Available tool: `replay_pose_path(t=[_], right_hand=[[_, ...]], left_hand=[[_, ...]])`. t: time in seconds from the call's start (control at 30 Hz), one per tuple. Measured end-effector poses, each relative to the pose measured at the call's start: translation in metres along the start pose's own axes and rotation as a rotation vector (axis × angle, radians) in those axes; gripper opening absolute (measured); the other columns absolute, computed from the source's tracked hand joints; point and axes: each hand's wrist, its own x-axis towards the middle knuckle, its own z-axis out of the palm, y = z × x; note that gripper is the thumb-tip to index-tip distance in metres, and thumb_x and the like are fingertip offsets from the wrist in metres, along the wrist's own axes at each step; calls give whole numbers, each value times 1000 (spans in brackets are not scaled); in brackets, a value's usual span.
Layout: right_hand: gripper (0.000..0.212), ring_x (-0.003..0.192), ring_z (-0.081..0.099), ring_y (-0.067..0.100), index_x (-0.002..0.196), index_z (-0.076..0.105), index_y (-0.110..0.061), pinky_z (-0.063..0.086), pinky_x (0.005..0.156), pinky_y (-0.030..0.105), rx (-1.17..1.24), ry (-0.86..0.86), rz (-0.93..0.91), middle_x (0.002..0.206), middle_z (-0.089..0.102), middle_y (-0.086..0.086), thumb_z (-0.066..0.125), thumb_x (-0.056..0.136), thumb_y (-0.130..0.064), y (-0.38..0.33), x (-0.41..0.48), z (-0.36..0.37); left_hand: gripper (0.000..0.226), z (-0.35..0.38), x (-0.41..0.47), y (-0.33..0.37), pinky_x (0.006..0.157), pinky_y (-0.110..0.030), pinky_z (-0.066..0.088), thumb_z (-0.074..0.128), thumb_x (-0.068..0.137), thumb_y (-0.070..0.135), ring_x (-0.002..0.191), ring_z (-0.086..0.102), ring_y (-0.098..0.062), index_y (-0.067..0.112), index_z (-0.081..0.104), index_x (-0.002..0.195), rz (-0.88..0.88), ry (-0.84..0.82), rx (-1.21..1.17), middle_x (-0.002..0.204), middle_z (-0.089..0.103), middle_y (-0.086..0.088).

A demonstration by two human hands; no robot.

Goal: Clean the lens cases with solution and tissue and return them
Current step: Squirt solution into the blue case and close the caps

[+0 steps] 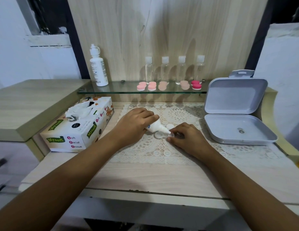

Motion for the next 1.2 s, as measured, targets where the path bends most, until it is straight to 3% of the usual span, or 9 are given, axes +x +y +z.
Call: replay_pose_path(t=[0.57, 0.9, 1.07, 1.2], right_hand=[[28, 97, 48, 18, 105, 68, -24, 41, 85, 35, -4, 8, -26, 90, 51, -7, 66, 81, -40, 0, 0, 0], [28, 100, 47, 17, 105, 68, -24, 39, 85, 33, -7, -1, -5, 101, 58, -1, 64, 82, -39, -2, -2, -1], [28, 102, 47, 18, 103, 67, -21, 39, 86, 33, -14, -3, 3, 99, 56, -2, 64, 82, -40, -2, 0, 0], [30, 106, 47, 18, 107, 67, -23, 39, 91, 33, -8, 2, 8, 106, 58, -2, 64, 82, -40, -1, -1, 0]], left_hand=[[50, 0, 3, 1, 77, -41, 50, 78, 62, -1, 87, 63, -33, 5, 64, 110, -16, -18, 4, 99, 69, -11], [54, 0, 1, 3, 79, -42, 51, 79, 59, -1, 89, 65, -32, 4, 65, 111, -42, -15, -3, 100, 70, -12], [57, 4, -2, 0, 77, -40, 53, 83, 60, 6, 91, 65, -31, 4, 63, 113, -82, -55, 12, 102, 69, -13], [56, 6, -5, -1, 71, -38, 52, 75, 77, 27, 98, 61, -30, 8, 53, 125, -245, -73, -117, 116, 62, -10]])
